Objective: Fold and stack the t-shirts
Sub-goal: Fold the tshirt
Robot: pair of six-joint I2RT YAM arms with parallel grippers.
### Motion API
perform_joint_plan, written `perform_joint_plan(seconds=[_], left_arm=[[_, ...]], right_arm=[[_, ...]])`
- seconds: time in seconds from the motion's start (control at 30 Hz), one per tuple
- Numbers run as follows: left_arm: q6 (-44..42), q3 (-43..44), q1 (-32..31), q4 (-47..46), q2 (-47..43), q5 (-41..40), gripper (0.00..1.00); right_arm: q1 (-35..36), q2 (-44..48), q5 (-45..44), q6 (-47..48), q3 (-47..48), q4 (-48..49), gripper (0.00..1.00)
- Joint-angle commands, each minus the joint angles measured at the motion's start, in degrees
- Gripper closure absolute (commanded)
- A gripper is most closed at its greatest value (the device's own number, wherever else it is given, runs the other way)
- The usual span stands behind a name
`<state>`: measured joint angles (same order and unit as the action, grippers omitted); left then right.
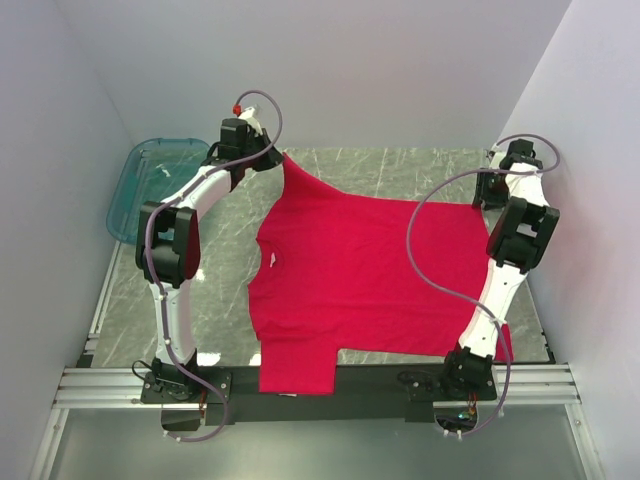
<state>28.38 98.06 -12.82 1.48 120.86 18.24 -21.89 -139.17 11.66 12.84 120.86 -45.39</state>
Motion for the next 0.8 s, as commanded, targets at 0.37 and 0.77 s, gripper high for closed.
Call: perform_joint_plan(seconds=[0.37,0.77], left_arm=[[1.24,3.63,0.25,-2.27,1.49,1.71,1.00],[1.41,4.86,1.39,-1.65,-1.32,1.53,1.00]], right_arm=[[0.62,1.27,1.96,0.87,-2.55,0.65,0.80],[0.97,21.12,2.31,0.78,-24.15,17.69,0.95]])
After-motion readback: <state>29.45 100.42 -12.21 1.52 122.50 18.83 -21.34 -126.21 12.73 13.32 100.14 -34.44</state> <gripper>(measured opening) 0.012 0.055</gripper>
